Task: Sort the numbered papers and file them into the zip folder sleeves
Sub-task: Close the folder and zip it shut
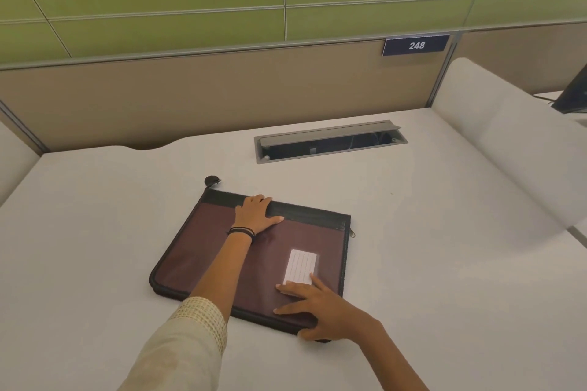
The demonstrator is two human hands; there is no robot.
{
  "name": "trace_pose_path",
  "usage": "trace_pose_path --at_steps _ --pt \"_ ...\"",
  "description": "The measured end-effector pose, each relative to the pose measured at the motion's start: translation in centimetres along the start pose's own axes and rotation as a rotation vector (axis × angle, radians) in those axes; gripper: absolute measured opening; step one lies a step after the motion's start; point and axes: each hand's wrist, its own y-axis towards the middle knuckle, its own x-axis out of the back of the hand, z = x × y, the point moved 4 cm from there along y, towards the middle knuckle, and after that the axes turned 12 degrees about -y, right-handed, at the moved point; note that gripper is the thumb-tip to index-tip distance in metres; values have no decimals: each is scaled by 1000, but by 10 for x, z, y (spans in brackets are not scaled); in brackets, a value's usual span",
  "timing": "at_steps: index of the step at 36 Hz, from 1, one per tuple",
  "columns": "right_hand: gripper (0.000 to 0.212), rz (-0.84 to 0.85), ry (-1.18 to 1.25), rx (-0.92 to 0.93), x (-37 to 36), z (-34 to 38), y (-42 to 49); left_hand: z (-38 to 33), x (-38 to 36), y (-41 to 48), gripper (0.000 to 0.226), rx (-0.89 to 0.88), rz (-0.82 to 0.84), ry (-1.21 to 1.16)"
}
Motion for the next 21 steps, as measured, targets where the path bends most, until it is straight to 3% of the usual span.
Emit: trace_pose_path --at_steps 13,18,21 --pt "50 -48 81 -205 19 -60 -43 33 12 -32 62 144 -41 82" --pt "80 -208 156 -285 21 -87 -55 41 15 -48 54 141 -41 72" --pt "79 -280 217 -329 19 -100 -58 44 14 -59 52 159 -19 122"
